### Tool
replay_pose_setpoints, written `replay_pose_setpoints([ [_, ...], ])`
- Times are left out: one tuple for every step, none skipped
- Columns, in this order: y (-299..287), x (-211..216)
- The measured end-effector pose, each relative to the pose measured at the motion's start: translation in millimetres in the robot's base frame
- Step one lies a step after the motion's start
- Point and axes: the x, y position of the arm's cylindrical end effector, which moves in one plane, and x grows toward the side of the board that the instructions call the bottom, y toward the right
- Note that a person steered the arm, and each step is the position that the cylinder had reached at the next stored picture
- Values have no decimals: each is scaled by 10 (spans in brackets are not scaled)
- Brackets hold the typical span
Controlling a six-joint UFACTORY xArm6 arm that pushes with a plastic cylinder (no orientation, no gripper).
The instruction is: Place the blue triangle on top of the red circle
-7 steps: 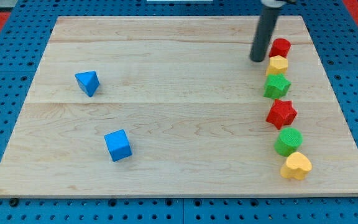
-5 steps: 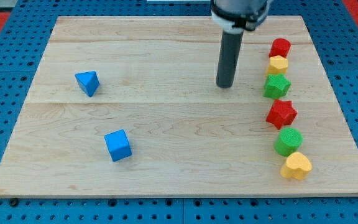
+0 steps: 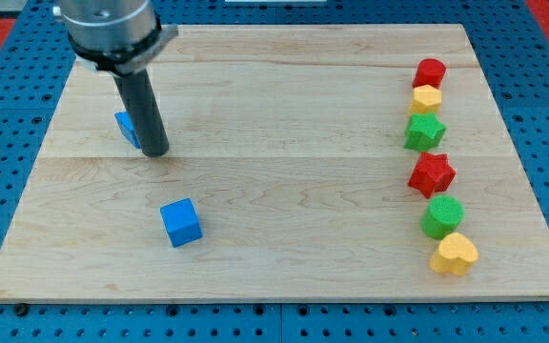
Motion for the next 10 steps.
replay_pose_setpoints([
  [-391,75],
  [-712,143],
  [-699,-201],
  [-208,-351],
  [121,-176],
  [381,38],
  [721,60],
  [843,-77],
  [645,-335],
  [422,-689],
])
